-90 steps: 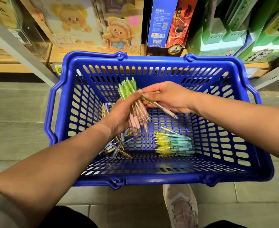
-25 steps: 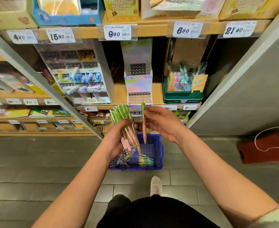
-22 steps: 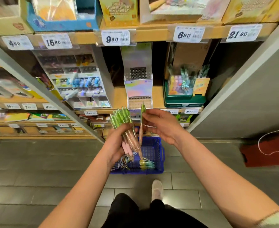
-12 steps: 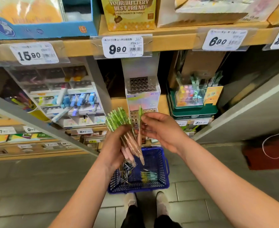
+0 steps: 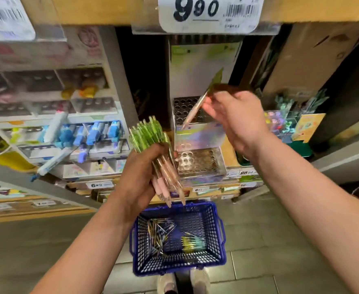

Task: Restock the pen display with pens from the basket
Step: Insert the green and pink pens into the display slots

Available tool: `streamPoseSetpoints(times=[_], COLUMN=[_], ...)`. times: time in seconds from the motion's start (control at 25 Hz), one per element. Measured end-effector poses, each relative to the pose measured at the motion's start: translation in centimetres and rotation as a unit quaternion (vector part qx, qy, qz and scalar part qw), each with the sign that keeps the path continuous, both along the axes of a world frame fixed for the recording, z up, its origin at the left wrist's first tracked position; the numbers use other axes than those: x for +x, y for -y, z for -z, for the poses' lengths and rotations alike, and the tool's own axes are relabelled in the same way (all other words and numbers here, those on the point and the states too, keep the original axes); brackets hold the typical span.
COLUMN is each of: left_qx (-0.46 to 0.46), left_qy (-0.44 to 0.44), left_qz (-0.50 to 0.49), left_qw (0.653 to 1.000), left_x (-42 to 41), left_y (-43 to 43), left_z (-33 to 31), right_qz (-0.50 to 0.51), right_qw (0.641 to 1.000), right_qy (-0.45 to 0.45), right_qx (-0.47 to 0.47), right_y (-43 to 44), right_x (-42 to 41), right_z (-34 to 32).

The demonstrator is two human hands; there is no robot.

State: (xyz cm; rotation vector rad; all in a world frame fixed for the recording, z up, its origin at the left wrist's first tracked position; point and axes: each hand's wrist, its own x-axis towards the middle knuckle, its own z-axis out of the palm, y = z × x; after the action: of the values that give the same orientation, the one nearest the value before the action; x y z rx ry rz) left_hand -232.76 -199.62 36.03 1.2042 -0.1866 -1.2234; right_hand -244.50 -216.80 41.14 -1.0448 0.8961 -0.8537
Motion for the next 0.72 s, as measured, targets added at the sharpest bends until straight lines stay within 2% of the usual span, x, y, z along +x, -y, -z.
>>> streamPoseSetpoints(times=[0.16, 0.32, 0.56, 0.72], left_qx=[-0.007, -0.002, -0.001, 0.009], left_qy=[-0.001, -0.001, -0.022, -0.022], left_qz=[-0.011, -0.009, 0.001, -0.003], left_qw=[1.0, 1.0, 1.0, 1.0], left_x=[0.5, 0.7, 1.0, 0.7], left_y=[1.0, 1.4, 1.2, 1.3], left_z=[0.7, 1.2, 1.5, 1.7], right_qz=[0.068, 0.097, 0.05, 0.009], right_qw=[0.988, 0.951, 0.918, 0.877], right_qy=[-0.011, -0.052, -0.099, -0.21], right_qx=[-0.136, -0.288, -0.38, -0.433], right_y=[2.0, 2.2, 2.5, 2.7], right_x=[2.9, 4.4, 5.2, 5.6], right_z=[0.0, 1.3, 1.9, 2.3])
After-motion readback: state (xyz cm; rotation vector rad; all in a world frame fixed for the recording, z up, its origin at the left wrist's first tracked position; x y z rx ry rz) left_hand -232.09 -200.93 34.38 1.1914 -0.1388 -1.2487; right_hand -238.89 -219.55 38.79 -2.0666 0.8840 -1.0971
